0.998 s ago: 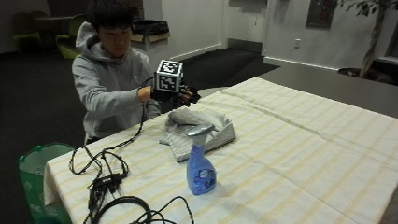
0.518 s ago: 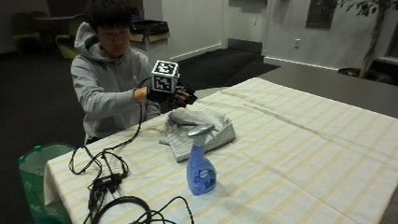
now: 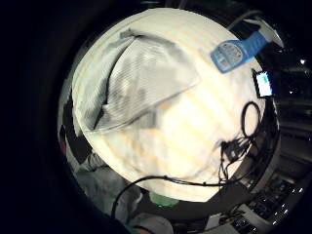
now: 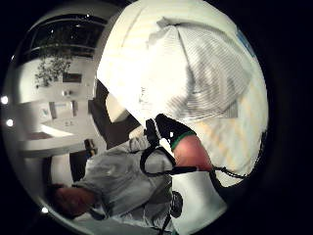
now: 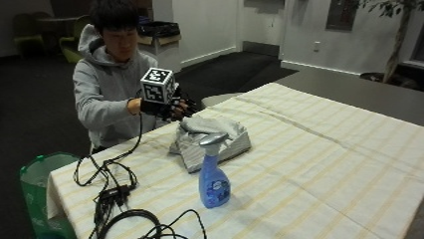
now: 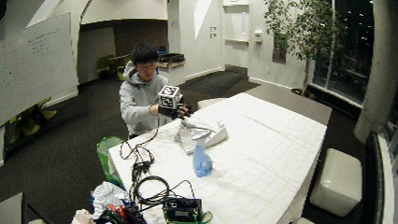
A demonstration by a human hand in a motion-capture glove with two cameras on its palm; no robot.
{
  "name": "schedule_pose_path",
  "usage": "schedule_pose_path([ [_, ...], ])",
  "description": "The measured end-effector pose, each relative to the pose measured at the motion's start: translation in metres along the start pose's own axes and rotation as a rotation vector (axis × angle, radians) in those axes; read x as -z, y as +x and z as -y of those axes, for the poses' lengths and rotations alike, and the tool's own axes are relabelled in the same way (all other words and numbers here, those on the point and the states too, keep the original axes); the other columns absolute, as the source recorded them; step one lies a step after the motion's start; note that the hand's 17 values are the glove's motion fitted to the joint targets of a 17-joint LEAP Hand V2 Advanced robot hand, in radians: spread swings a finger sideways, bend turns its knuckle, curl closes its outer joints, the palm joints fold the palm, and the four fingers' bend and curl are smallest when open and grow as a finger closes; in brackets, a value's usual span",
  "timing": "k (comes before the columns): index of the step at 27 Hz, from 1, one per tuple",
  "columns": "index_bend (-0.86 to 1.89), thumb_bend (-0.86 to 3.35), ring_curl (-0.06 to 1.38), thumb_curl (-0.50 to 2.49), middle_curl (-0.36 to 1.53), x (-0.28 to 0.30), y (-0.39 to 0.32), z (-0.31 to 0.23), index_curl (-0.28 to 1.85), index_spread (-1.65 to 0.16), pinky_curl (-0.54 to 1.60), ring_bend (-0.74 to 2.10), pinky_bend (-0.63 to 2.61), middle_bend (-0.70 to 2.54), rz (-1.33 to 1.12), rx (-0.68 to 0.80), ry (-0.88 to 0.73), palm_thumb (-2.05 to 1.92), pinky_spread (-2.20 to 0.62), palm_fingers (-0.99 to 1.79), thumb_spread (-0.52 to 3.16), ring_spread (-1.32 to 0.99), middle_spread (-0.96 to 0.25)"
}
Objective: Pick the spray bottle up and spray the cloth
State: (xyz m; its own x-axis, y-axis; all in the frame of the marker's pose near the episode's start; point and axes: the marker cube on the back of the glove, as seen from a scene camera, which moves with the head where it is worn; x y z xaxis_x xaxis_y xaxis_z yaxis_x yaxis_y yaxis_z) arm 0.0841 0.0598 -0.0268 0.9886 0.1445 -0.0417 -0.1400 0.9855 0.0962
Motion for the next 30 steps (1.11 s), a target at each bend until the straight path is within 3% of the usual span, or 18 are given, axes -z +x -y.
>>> schedule_pose_path([
  [15, 0.16, -0.02, 0.18, 0.31, 0.29, 0.033, 0.078, -0.017, 0.26, -0.41, 0.3, 0.19, 0.36, 0.22, -0.004, -0.121, 0.111, 0.59, 0.23, 0.09, 0.98, 0.02, -0.1],
  [30, 0.11, -0.02, 0.21, 0.34, 0.31, 0.054, 0.144, 0.008, 0.24, -0.38, 0.32, 0.23, 0.39, 0.23, 0.206, -0.185, 0.333, 0.61, 0.24, 0.05, 0.97, 0.01, -0.08],
])
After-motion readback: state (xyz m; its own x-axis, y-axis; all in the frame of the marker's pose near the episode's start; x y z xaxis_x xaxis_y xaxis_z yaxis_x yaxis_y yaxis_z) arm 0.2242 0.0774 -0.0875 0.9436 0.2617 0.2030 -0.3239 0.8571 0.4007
